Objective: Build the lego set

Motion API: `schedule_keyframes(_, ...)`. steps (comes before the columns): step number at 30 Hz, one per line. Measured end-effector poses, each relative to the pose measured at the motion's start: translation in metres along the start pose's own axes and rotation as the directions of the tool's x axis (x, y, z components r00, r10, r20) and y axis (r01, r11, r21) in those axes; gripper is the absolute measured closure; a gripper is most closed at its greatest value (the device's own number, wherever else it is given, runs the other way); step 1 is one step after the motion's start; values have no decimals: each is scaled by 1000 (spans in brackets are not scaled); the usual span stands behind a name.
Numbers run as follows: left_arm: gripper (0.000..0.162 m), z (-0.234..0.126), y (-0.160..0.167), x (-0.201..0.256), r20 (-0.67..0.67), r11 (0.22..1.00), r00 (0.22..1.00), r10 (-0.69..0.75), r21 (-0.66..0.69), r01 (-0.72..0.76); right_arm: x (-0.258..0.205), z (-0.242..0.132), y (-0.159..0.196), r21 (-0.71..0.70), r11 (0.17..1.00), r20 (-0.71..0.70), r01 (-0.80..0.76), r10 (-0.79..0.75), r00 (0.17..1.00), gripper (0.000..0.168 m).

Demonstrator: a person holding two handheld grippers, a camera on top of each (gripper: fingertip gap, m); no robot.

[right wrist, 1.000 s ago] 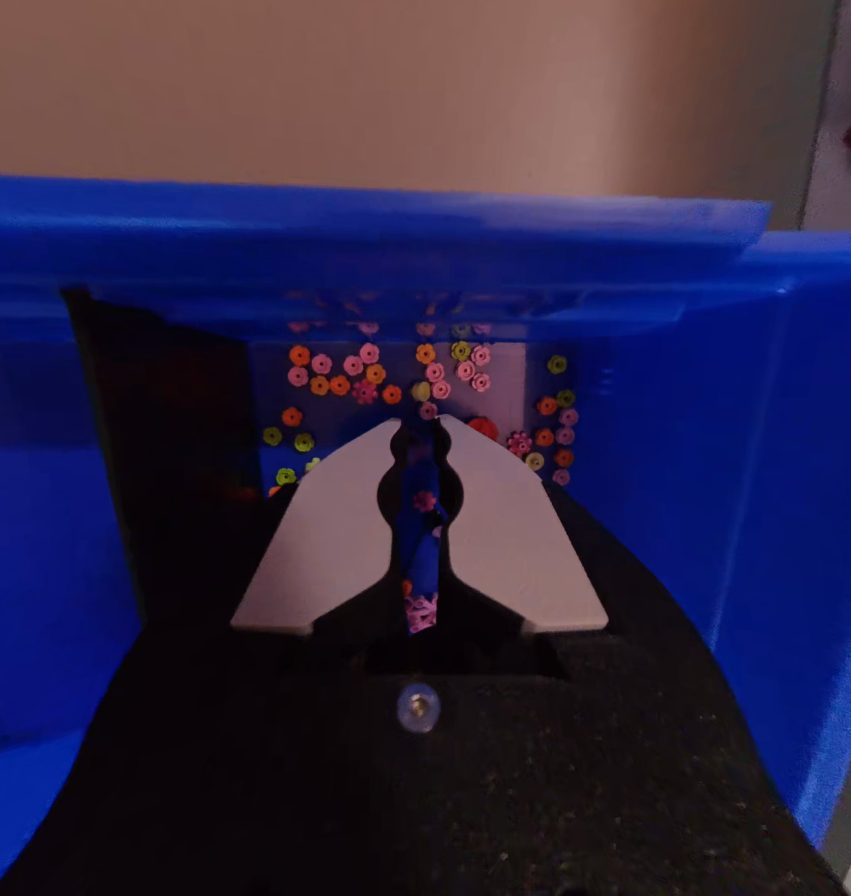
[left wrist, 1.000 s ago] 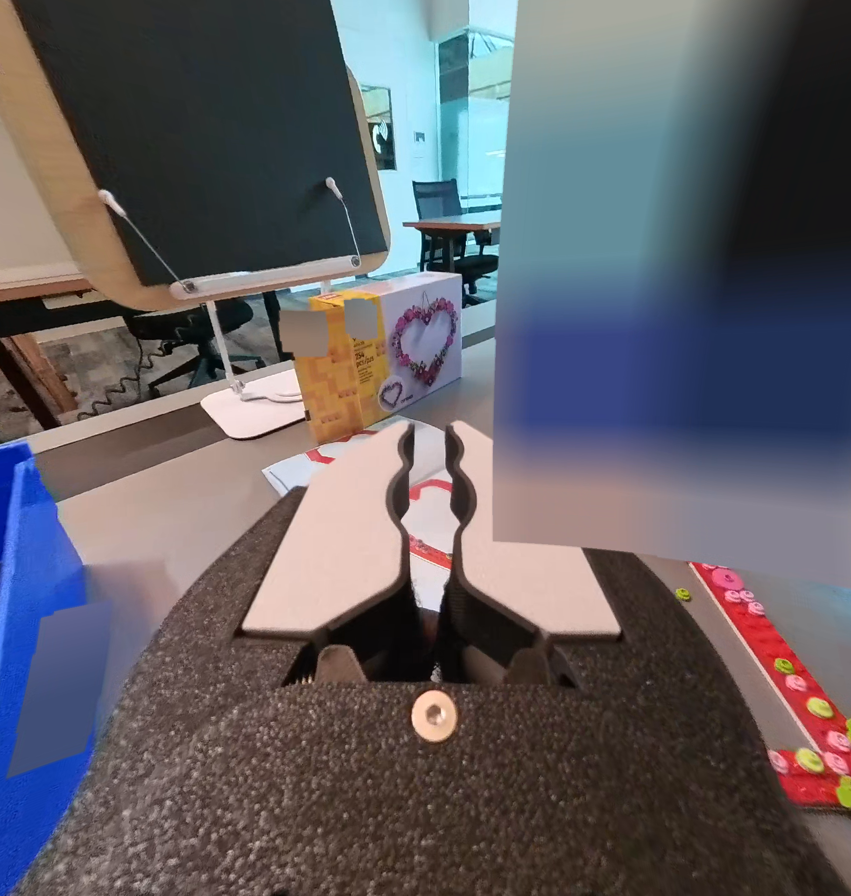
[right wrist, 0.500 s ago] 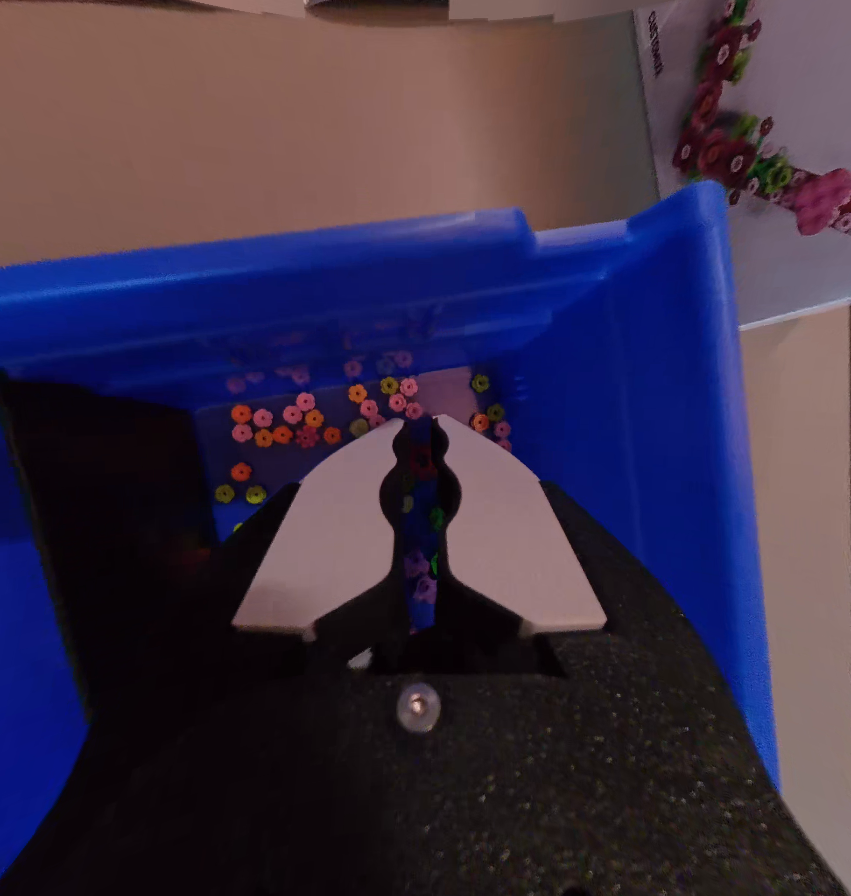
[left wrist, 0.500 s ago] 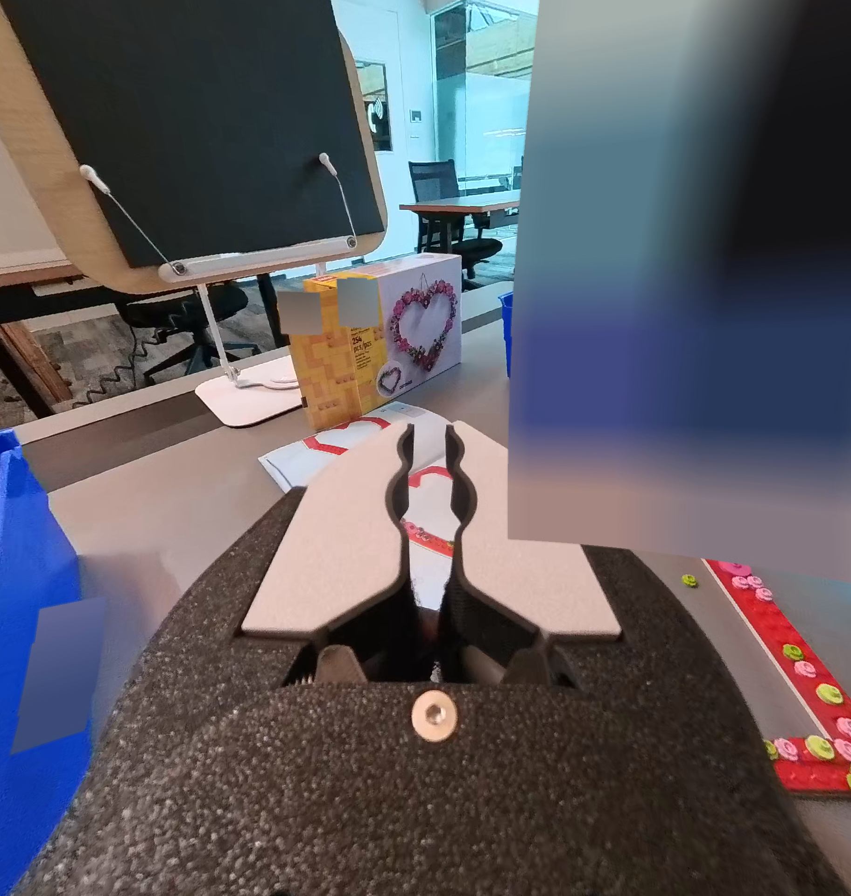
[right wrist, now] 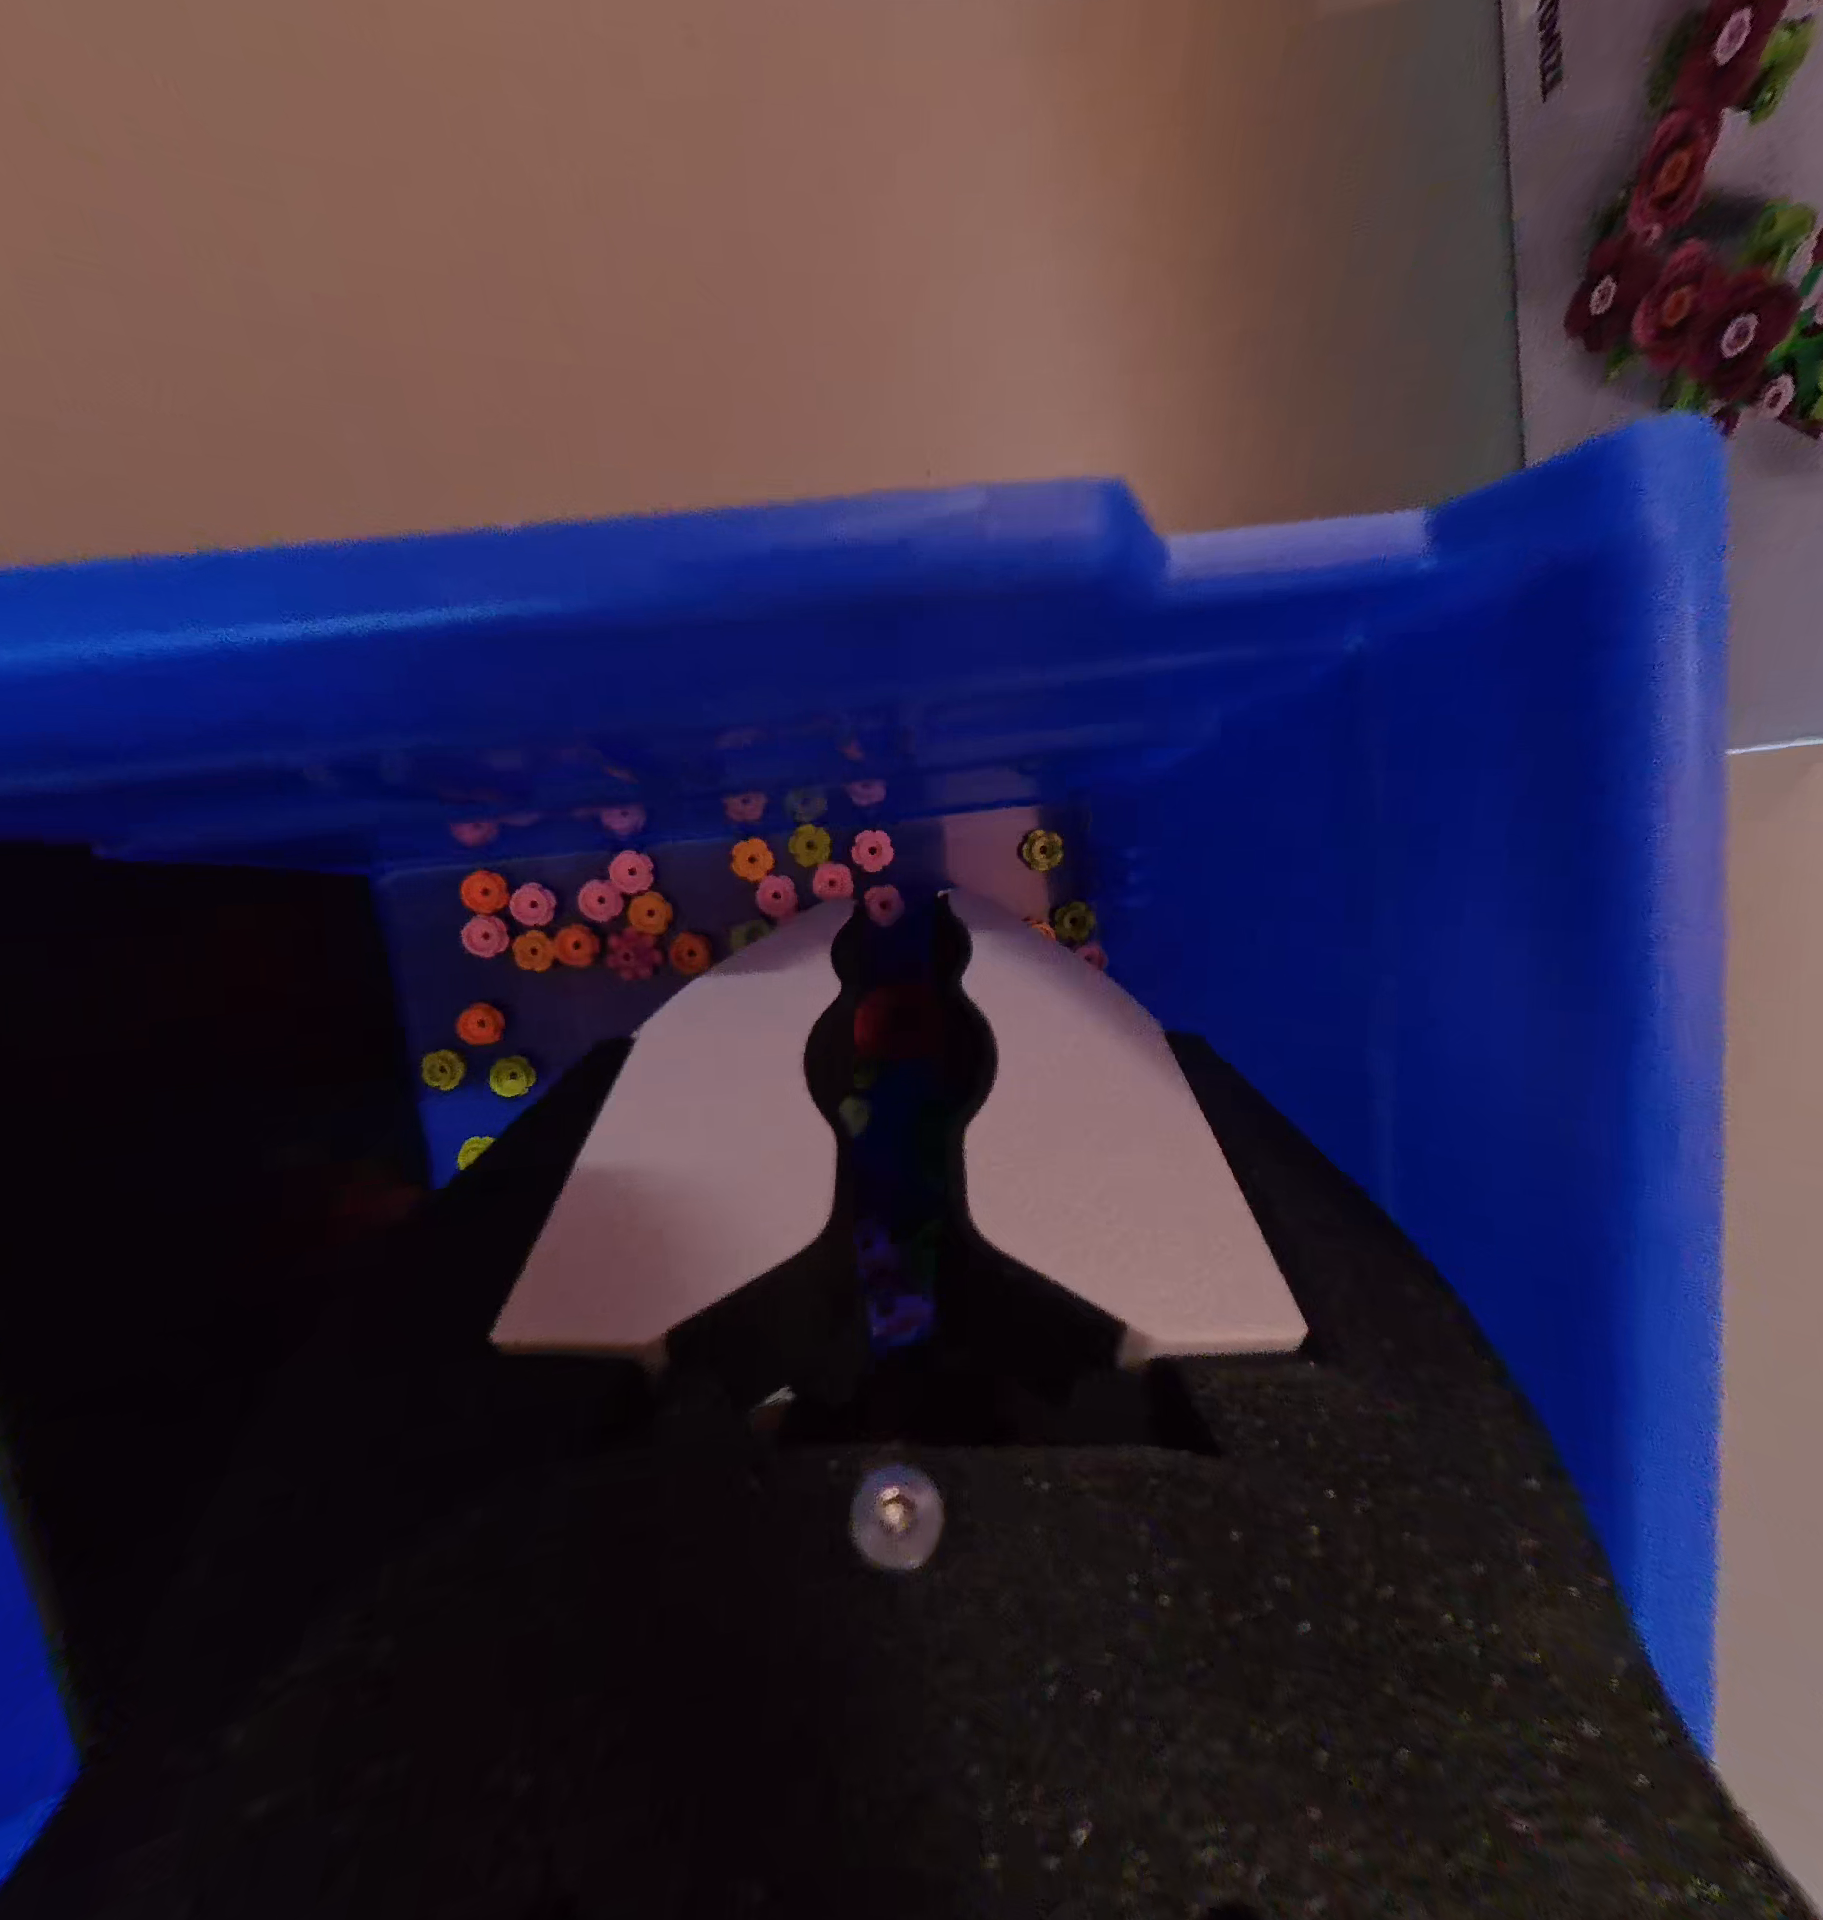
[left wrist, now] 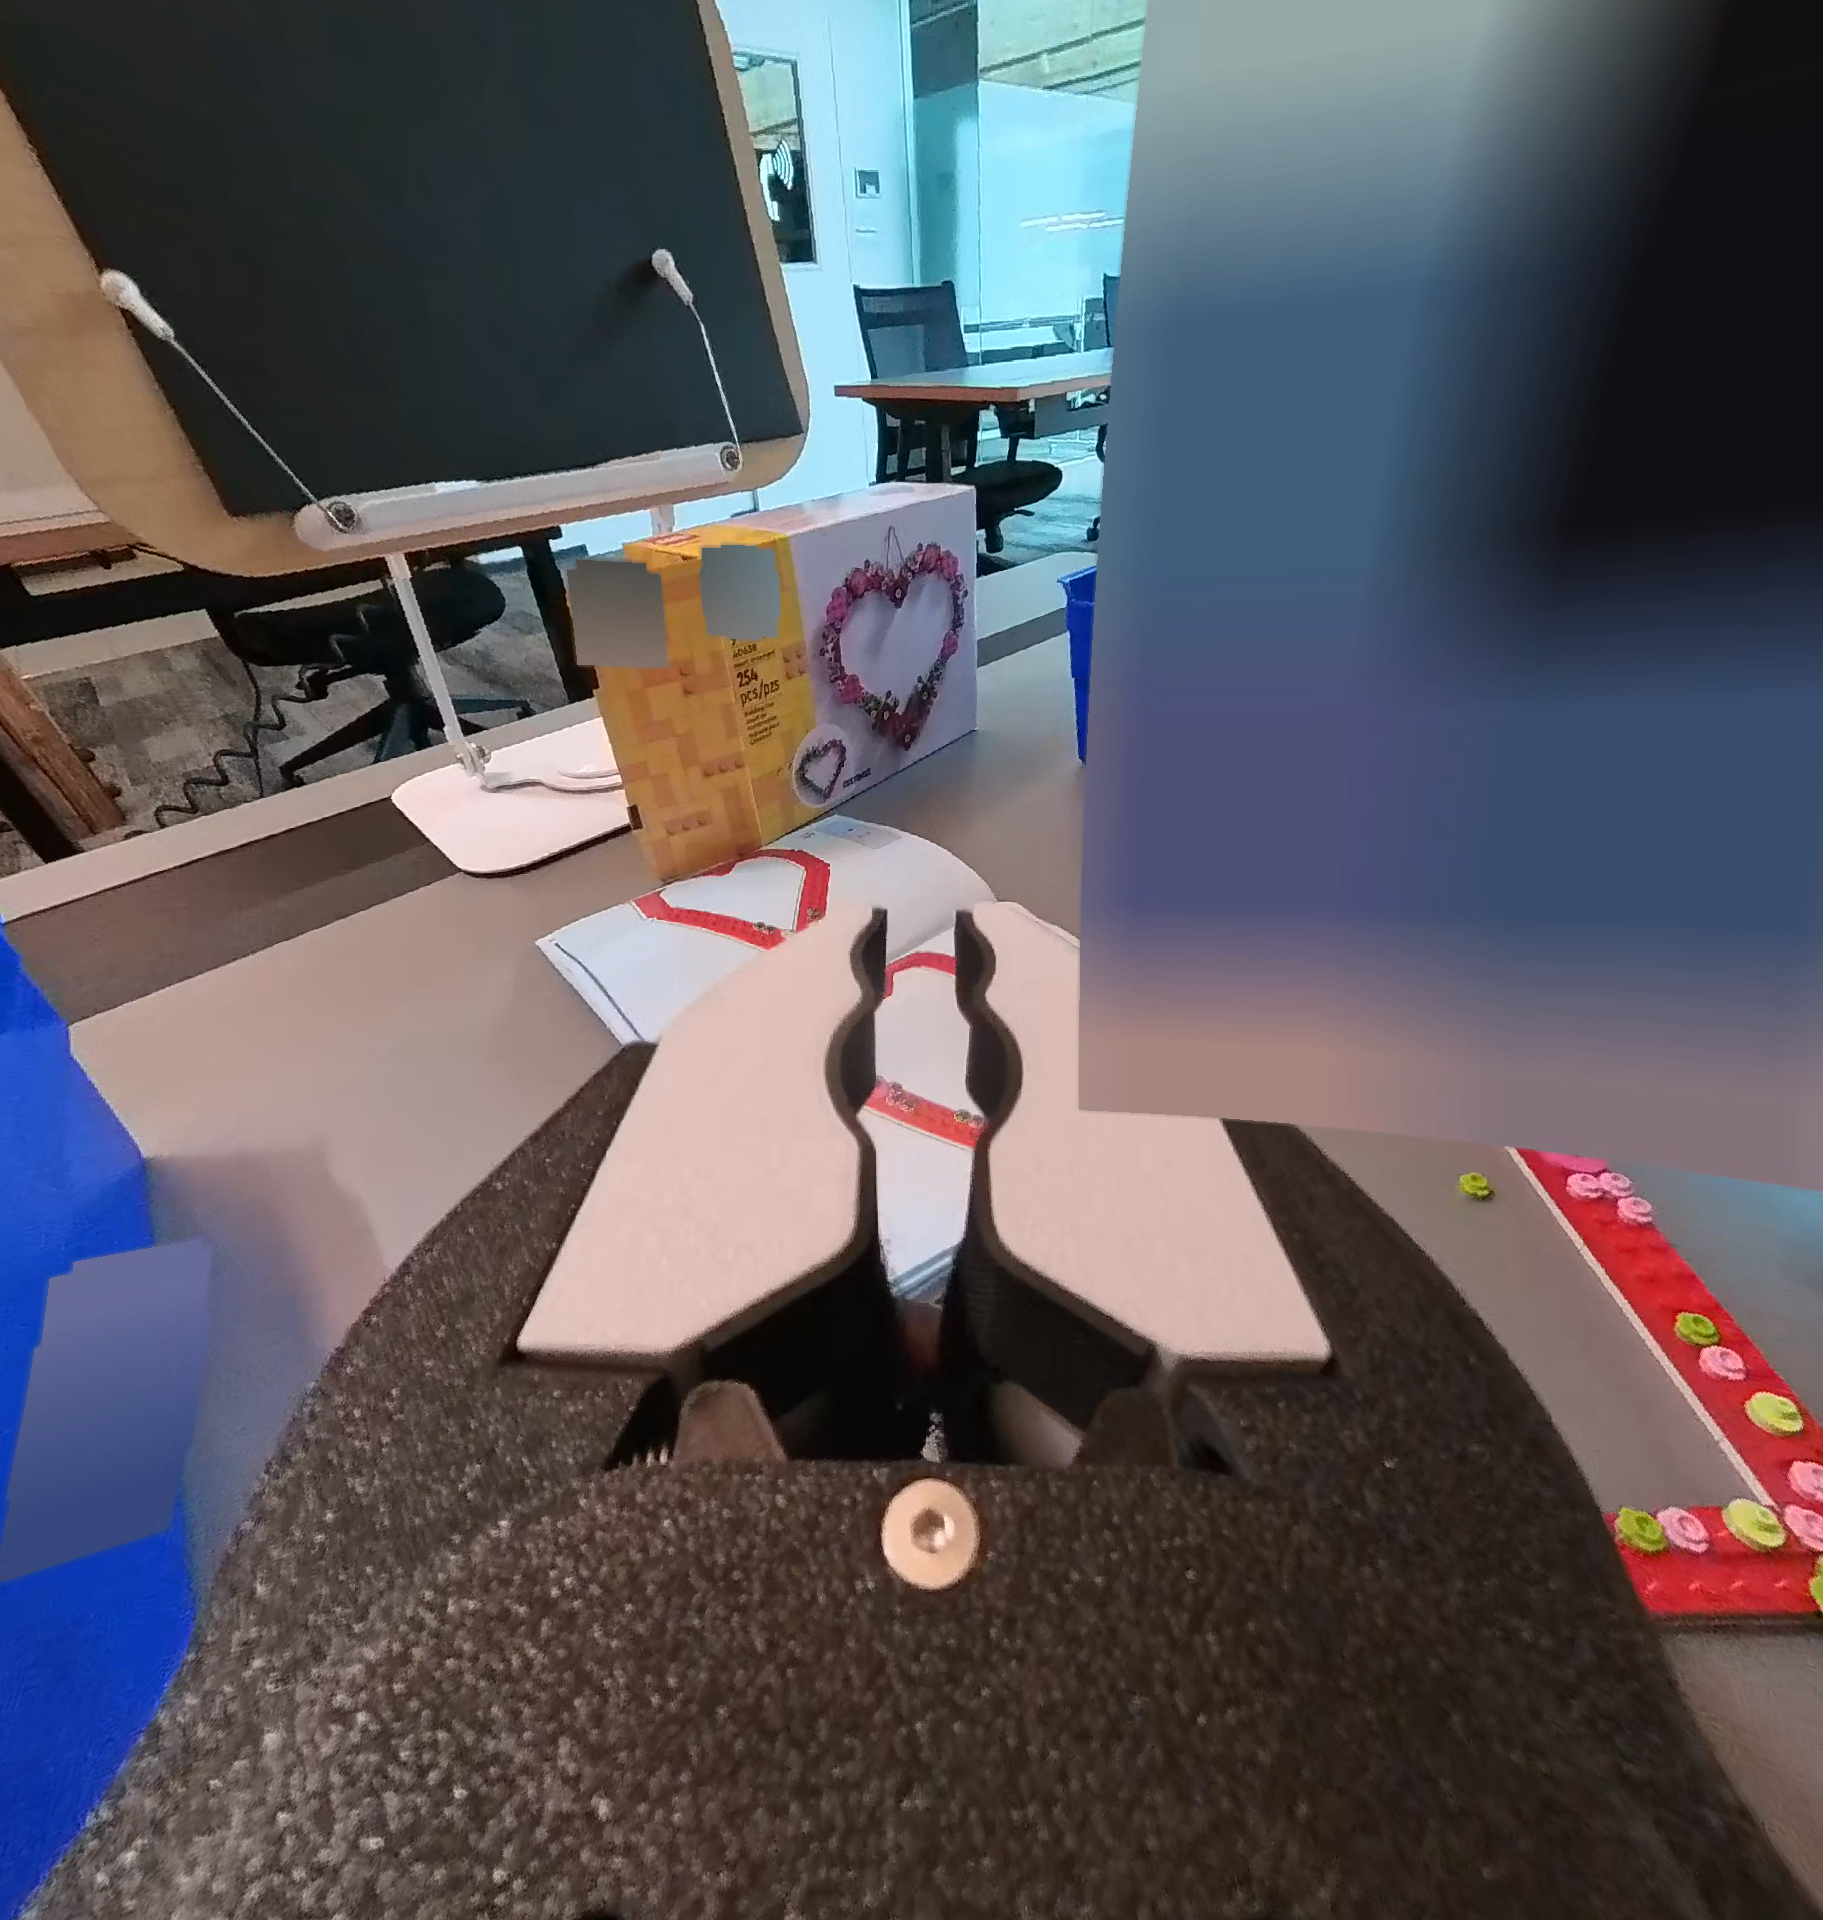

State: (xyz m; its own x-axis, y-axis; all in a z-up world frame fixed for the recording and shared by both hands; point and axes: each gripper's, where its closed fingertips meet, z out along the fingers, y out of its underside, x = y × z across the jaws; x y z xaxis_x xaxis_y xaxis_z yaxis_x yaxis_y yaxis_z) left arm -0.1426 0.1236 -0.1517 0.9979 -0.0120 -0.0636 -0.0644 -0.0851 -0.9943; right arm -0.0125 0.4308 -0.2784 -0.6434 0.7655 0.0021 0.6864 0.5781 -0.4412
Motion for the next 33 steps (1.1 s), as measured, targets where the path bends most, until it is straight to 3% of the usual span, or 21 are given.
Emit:
schedule_keyframes(13,150,-6,2,-2,2,1000,1000,-1,3,1,-3,-10,-1,13,1000,19,7,-7,1000,160)
schedule_keyframes(19,150,-12,-4,3,-12,999,999,32,14,-32,-31,-78,-39,220,974,-43,-54,64,997,161)
schedule_keyframes(24,150,-16,6,23,-110,999,993,38,-33,-42,-111,-130,-99,419,903,-106,-92,149,983,161)
schedule_keyframes(28,148,-21,29,48,-239,991,970,31,-121,-62,-192,-99,-139,434,894,-109,-114,177,978,161)
schedule_keyframes(33,147,-36,48,84,-406,975,909,93,-149,-166,-256,-10,-168,429,874,-17,-228,260,965,161)
